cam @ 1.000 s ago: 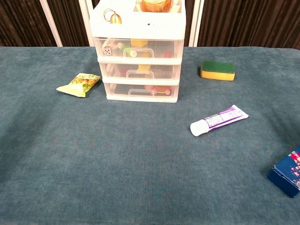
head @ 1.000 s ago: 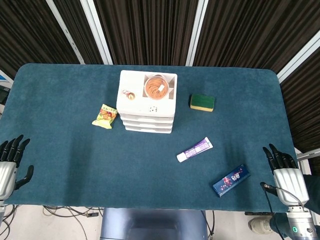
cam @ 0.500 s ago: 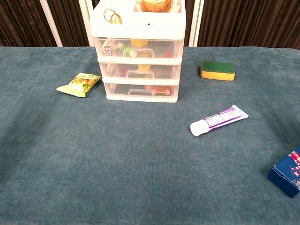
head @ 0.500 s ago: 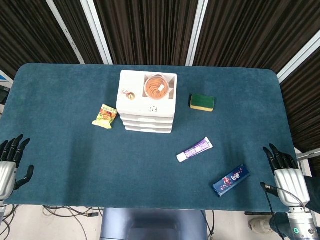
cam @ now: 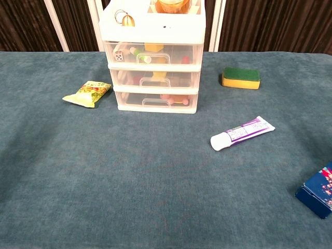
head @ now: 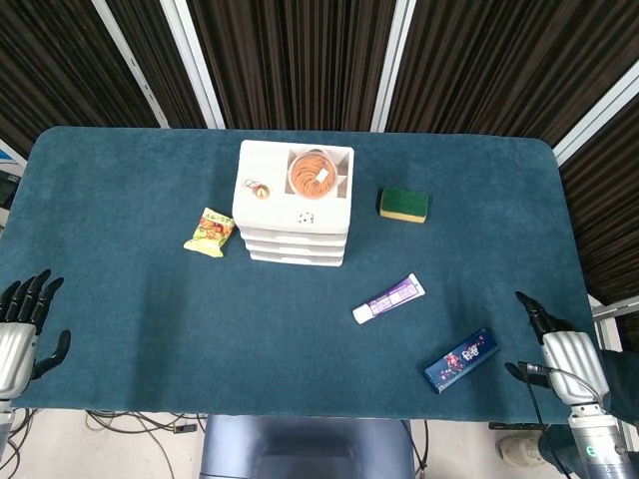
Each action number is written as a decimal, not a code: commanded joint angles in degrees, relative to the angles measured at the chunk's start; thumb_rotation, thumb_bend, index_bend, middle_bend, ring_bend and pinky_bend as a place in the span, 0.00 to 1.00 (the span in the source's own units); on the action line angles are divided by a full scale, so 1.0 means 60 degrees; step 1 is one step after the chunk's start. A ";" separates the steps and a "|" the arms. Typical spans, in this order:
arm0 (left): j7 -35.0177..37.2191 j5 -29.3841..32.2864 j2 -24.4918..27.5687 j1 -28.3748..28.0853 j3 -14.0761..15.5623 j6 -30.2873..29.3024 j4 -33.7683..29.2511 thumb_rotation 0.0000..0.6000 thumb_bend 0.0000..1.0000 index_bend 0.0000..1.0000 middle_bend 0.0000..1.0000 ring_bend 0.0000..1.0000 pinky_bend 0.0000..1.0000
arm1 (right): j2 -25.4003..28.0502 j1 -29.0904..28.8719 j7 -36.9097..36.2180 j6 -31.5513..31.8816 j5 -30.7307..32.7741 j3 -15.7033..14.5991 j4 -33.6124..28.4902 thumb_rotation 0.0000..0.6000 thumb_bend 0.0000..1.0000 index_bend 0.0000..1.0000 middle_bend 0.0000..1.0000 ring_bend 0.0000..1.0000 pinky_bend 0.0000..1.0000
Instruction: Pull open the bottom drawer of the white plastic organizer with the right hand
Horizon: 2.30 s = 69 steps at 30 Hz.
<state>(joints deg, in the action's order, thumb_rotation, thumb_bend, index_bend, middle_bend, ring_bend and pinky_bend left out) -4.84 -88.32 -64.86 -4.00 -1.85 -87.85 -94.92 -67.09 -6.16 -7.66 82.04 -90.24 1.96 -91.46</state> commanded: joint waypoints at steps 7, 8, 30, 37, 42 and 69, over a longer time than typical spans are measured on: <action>0.0167 0.0059 0.0053 -0.0023 -0.0007 0.0086 0.0010 1.00 0.44 0.03 0.01 0.00 0.00 | -0.0205 -0.1501 -0.2663 -0.2596 0.0158 -0.0135 -0.0978 1.00 0.32 0.04 0.61 0.79 0.84; 0.0174 0.0047 0.0055 -0.0022 -0.0002 0.0080 0.0009 1.00 0.44 0.03 0.01 0.00 0.00 | -0.0335 -0.1679 -0.2558 -0.2833 0.0262 -0.0049 -0.1114 1.00 0.33 0.04 0.66 0.81 0.85; 0.0600 0.0316 0.0176 -0.0019 -0.0089 0.0183 -0.0004 1.00 0.44 0.03 0.01 0.00 0.00 | -0.4452 -0.4001 -0.0196 -0.4882 0.3691 0.1739 -0.0768 1.00 0.51 0.00 0.99 1.00 1.00; 0.0664 0.0365 0.0186 -0.0037 -0.0095 0.0246 -0.0024 1.00 0.44 0.03 0.01 0.00 0.00 | -0.5452 -0.4655 0.0039 -0.5176 0.4630 0.2329 0.0015 1.00 0.51 0.00 0.99 1.00 1.00; 0.0744 0.0470 0.0210 -0.0051 -0.0140 0.0294 -0.0051 1.00 0.44 0.03 0.01 0.00 0.00 | -0.5998 -0.5042 0.0017 -0.5465 0.5315 0.2669 0.0560 1.00 0.51 0.00 0.99 1.00 1.00; 0.0847 0.0649 0.0271 -0.0104 -0.0172 0.0476 -0.0076 1.00 0.44 0.03 0.01 0.00 0.00 | -0.7876 -0.6398 -0.1434 -0.6099 0.5831 0.4062 0.3223 1.00 0.61 0.00 0.99 1.00 1.00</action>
<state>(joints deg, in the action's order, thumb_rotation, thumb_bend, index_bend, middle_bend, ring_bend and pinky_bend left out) 0.24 -84.43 -63.24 -4.62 -2.88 -85.01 -95.37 -113.89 -44.04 -15.74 45.36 -55.11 25.69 -72.69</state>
